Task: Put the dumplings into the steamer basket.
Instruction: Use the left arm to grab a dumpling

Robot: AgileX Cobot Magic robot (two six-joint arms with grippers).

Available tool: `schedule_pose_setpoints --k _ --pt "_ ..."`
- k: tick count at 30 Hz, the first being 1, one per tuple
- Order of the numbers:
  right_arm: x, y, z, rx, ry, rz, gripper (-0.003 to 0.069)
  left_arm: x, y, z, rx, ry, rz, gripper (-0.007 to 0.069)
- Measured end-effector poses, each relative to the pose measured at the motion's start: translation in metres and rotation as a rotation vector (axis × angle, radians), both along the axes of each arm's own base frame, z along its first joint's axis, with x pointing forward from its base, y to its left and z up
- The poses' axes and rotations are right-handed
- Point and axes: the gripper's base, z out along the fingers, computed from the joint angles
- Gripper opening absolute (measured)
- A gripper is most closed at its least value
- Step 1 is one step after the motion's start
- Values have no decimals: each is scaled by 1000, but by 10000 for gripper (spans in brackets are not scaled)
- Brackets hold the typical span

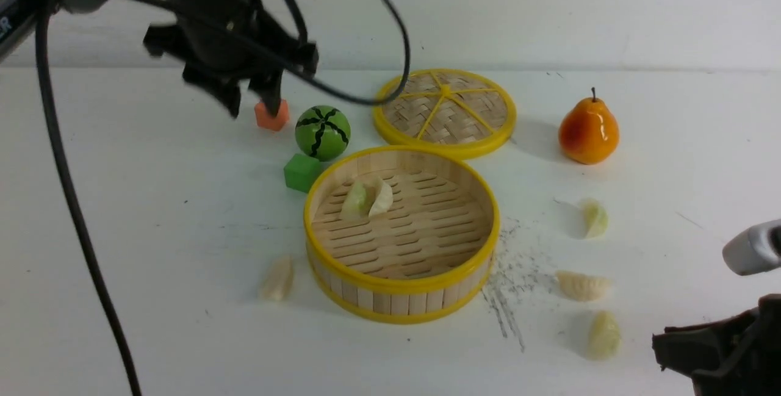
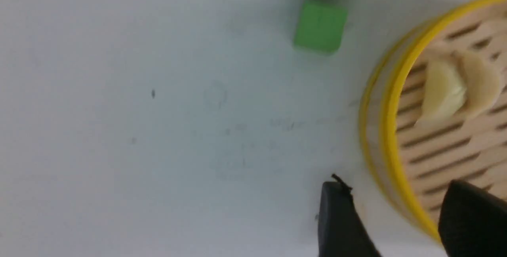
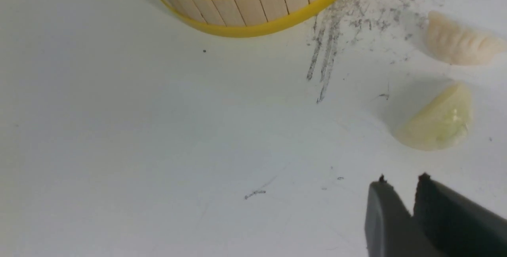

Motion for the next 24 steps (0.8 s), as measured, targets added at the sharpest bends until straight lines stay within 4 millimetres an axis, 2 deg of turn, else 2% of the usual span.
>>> schedule_pose_setpoints --k 1,3,4,5,9,12,18,24 --pt "0 0 0 1 3 3 115 -4 2 -13 12 50 2 342" --pt "0 0 0 4 5 4 115 -17 6 -53 38 184 8 342" --pt "-1 0 0 4 5 5 115 -18 6 -56 37 187 7 342" --pt "0 1 0 11 6 1 118 -24 6 -76 30 232 8 342" --pt "0 1 0 13 8 1 120 -34 3 -116 -29 262 16 342" --pt "0 1 0 15 8 0 122 -36 2 -128 -55 241 21 342" --pt "0 2 1 33 9 -7 122 -29 -1 -134 -78 175 16 342" --pt "0 2 1 38 10 -9 123 -25 -4 -150 -69 197 -52 341"
